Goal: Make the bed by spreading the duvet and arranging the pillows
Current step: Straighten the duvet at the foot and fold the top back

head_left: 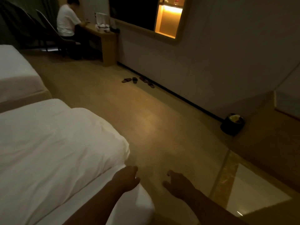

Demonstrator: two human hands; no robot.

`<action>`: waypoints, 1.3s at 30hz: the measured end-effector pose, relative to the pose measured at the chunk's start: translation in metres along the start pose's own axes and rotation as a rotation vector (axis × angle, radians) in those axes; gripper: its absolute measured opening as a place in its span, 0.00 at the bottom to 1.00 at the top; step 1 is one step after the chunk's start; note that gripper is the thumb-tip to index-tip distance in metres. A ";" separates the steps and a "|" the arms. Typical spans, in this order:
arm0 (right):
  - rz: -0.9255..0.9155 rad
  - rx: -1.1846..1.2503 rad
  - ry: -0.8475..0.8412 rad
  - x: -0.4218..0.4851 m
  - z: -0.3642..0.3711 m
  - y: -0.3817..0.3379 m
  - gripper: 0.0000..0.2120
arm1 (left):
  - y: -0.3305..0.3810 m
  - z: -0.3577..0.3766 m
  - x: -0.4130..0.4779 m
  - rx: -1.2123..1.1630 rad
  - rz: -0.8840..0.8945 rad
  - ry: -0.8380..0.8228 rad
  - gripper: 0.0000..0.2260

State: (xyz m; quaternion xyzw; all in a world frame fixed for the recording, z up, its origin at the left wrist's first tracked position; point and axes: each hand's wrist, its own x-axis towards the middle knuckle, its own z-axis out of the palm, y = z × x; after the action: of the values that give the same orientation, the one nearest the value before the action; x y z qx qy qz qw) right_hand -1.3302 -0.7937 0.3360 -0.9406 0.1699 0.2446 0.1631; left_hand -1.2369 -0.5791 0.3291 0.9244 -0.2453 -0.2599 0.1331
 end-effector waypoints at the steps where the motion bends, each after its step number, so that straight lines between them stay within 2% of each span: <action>1: -0.012 0.003 -0.003 0.016 -0.015 0.015 0.31 | 0.013 -0.004 0.017 -0.004 -0.013 -0.003 0.22; 5: -0.042 -0.018 0.037 0.082 -0.069 0.069 0.30 | 0.057 -0.027 0.087 -0.003 -0.058 -0.015 0.23; 11: -0.154 -0.063 -0.028 0.210 -0.137 0.125 0.31 | 0.106 -0.056 0.201 -0.040 -0.149 0.021 0.25; 17: -0.306 -0.150 -0.093 0.311 -0.210 0.126 0.31 | 0.130 -0.096 0.261 -0.124 -0.340 0.094 0.25; 21: -0.481 -0.221 -0.137 0.367 -0.252 0.081 0.32 | 0.110 -0.135 0.280 -0.122 -0.488 0.198 0.25; 26: -0.705 -0.305 -0.193 0.432 -0.282 -0.008 0.28 | 0.062 -0.162 0.305 -0.187 -0.677 0.274 0.25; 33: -0.902 -0.447 -0.283 0.527 -0.302 -0.148 0.27 | -0.031 -0.191 0.354 -0.411 -0.917 0.426 0.24; 39: -1.058 -0.545 -0.338 0.589 -0.317 -0.244 0.26 | -0.072 -0.198 0.376 -0.618 -1.118 0.536 0.25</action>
State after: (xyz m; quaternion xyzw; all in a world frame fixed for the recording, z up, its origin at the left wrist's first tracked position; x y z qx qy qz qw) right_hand -0.6199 -0.8416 0.3492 -0.8534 -0.4164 0.3109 0.0409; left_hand -0.8209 -0.6915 0.3107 0.8641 0.3946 -0.1099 0.2925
